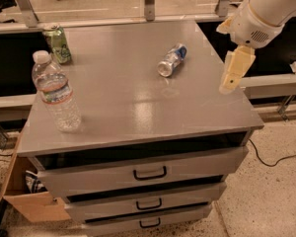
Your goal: Move redbull can near water bottle
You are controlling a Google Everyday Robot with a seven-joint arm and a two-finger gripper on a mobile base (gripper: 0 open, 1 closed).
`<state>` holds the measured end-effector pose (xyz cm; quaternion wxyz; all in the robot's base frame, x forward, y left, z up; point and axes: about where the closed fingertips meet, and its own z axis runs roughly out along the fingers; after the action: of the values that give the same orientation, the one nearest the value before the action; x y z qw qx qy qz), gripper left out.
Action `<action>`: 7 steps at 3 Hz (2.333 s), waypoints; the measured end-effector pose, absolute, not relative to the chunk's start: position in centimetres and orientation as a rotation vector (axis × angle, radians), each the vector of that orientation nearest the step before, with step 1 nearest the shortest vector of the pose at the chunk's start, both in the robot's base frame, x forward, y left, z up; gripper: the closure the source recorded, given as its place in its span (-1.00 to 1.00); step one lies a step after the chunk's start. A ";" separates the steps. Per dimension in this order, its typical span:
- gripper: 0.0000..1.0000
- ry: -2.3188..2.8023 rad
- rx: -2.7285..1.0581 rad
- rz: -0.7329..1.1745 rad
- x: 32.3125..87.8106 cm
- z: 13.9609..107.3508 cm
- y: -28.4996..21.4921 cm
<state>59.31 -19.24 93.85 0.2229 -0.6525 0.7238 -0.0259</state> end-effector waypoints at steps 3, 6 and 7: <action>-1.00 1.753 -1.953 -0.009 73.6 88.9 -13.9; -0.03 1.715 -2.116 -0.025 76.8 85.7 -9.3; 0.47 1.713 -2.148 -0.032 76.6 85.5 -9.4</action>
Offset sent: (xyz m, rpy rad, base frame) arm 0.1780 0.0487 -0.0453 0.0462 -0.0682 0.2300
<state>76.57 -9.38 85.47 0.1958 -0.7666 0.6115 -0.0115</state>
